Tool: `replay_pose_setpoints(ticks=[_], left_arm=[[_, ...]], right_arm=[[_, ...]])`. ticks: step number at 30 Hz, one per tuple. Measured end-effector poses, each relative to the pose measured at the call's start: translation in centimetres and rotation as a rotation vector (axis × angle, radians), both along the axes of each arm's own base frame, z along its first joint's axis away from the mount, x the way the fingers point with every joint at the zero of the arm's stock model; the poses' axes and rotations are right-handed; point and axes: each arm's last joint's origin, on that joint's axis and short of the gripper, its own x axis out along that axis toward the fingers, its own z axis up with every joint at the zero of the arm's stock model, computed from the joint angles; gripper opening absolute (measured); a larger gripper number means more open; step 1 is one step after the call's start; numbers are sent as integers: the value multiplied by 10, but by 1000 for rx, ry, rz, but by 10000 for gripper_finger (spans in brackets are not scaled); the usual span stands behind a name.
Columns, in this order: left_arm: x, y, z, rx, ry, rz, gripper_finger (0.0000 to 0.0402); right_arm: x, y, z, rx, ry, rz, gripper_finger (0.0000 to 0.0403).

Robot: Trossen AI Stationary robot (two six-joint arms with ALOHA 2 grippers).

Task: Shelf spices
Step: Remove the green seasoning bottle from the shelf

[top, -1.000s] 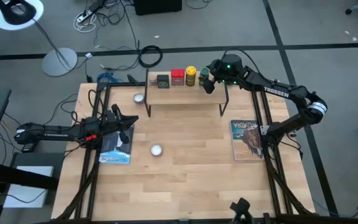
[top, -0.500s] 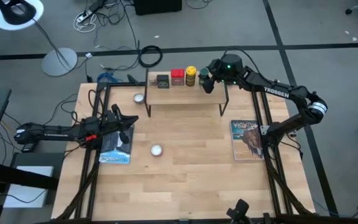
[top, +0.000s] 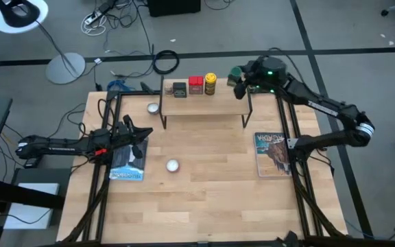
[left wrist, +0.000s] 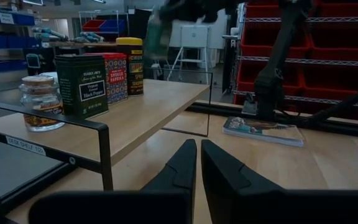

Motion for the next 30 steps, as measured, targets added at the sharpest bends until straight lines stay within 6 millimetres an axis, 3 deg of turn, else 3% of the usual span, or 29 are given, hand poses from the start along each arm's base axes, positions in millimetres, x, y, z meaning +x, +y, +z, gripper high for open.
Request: replay_pose_setpoints(ticks=[10, 13, 16, 19, 22, 27, 30], left_arm=[[0, 0, 0, -1, -4, 14, 29], [0, 0, 0, -2, -4, 14, 29], [0, 0, 0, -2, -4, 14, 29], [0, 0, 0, -1, -4, 14, 29], [0, 0, 0, -2, -4, 18, 29], [0, 1, 1, -2, -7, 24, 29], [0, 1, 1, -11, -15, 25, 29]], right_arm=[[-63, 65, 63, -169, -267, 124, 206], [-76, 85, 71, -158, -330, 242, 205], [-78, 99, 67, -69, -316, 344, 206], [-68, 109, 52, 40, -259, 414, 205], [-48, 116, 24, 138, -223, 447, 205], [-11, 122, -41, 275, -163, 357, 205], [0, 122, -85, 323, -114, 251, 205]])
